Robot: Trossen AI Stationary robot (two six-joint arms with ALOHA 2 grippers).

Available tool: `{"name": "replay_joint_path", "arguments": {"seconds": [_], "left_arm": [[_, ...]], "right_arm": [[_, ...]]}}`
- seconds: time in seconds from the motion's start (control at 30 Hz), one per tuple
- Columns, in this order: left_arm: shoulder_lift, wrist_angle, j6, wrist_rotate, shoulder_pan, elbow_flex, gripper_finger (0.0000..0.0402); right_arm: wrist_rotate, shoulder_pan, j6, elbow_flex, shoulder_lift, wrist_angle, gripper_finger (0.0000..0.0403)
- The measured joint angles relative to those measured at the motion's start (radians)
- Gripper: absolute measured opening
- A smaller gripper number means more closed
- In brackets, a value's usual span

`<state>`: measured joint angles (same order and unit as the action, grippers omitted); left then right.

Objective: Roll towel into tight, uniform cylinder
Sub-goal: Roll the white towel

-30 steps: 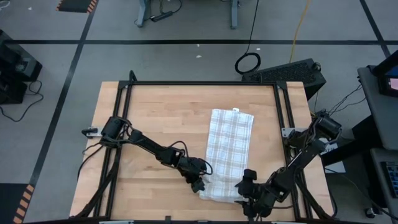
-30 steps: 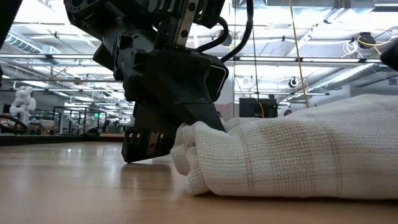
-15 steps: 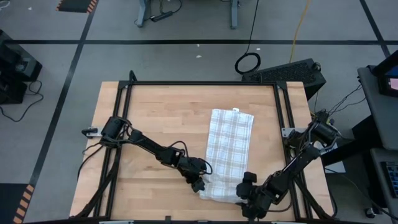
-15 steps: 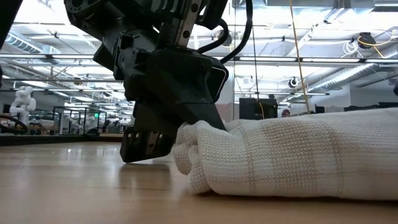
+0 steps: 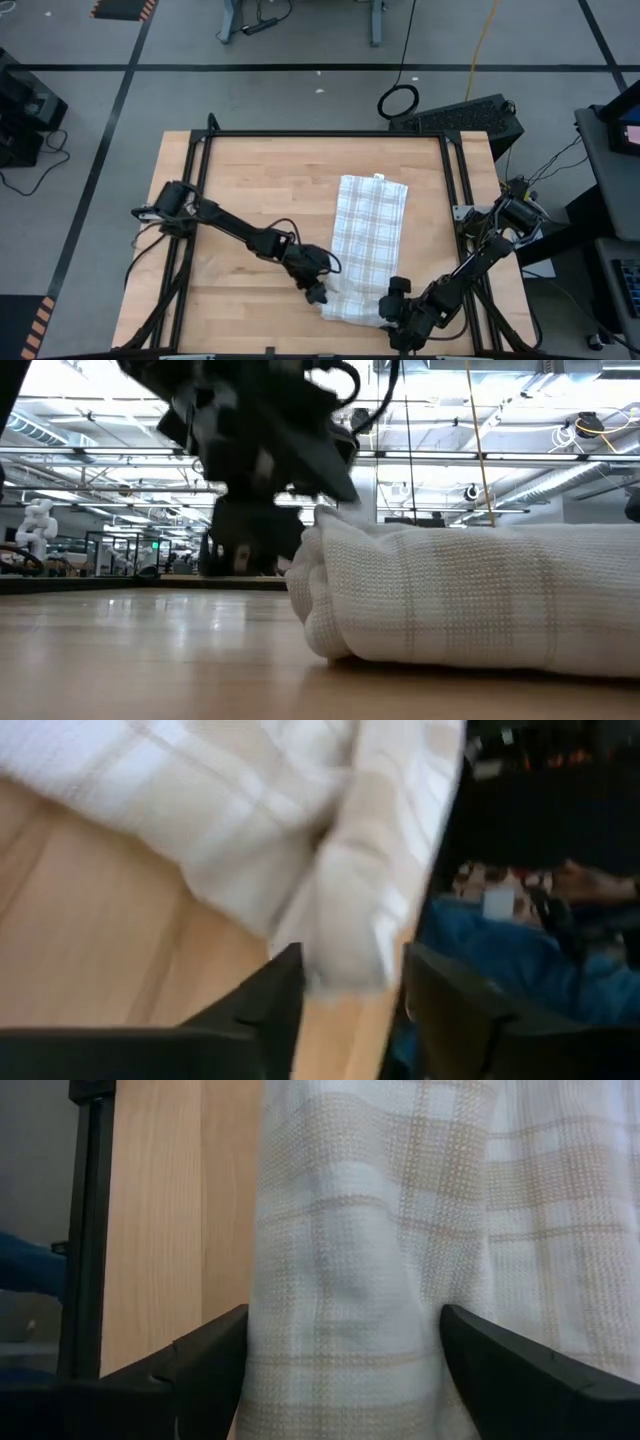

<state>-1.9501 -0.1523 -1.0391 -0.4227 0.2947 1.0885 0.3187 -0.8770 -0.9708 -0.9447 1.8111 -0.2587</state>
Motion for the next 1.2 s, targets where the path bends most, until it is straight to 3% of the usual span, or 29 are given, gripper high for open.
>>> {"name": "replay_joint_path", "arguments": {"seconds": [0.13, 0.23, 0.33, 0.5, 0.6, 0.77, 0.93, 1.2], "left_arm": [[0.095, 0.148, 0.089, -0.071, -0.016, 0.000, 0.0224], [0.175, 0.126, 0.176, -0.044, 0.001, 0.000, 0.0241], [0.234, 0.104, 0.352, 0.129, 0.081, 0.031, 0.0244], [0.224, 0.114, 0.664, 0.562, 0.251, 0.084, 0.0244], [0.190, 0.157, 0.700, 0.718, 0.296, 0.110, 0.0247], [0.111, 0.179, 0.687, 0.700, 0.293, 0.117, 0.0281], [0.033, 0.072, 0.760, 0.700, 0.296, 0.119, 0.0316], [-0.063, 0.058, 0.761, 0.729, 0.291, 0.119, 0.0325]], "right_arm": [[0.001, 0.001, -0.001, 0.000, 0.000, 0.000, 0.0311], [-0.001, 0.001, -0.006, 0.001, 0.000, 0.000, 0.0311], [-0.004, 0.006, -0.003, 0.001, 0.001, -0.002, 0.0311], [-0.012, 0.019, -0.003, 0.001, 0.001, 0.000, 0.0311], [-0.012, 0.028, 0.007, 0.001, 0.002, 0.007, 0.0311], [-0.012, 0.040, 0.012, 0.002, 0.002, 0.010, 0.0311], [-0.011, 0.045, 0.011, 0.002, 0.003, 0.009, 0.0311], [-0.010, 0.058, 0.011, 0.002, 0.003, 0.011, 0.0311]]}}
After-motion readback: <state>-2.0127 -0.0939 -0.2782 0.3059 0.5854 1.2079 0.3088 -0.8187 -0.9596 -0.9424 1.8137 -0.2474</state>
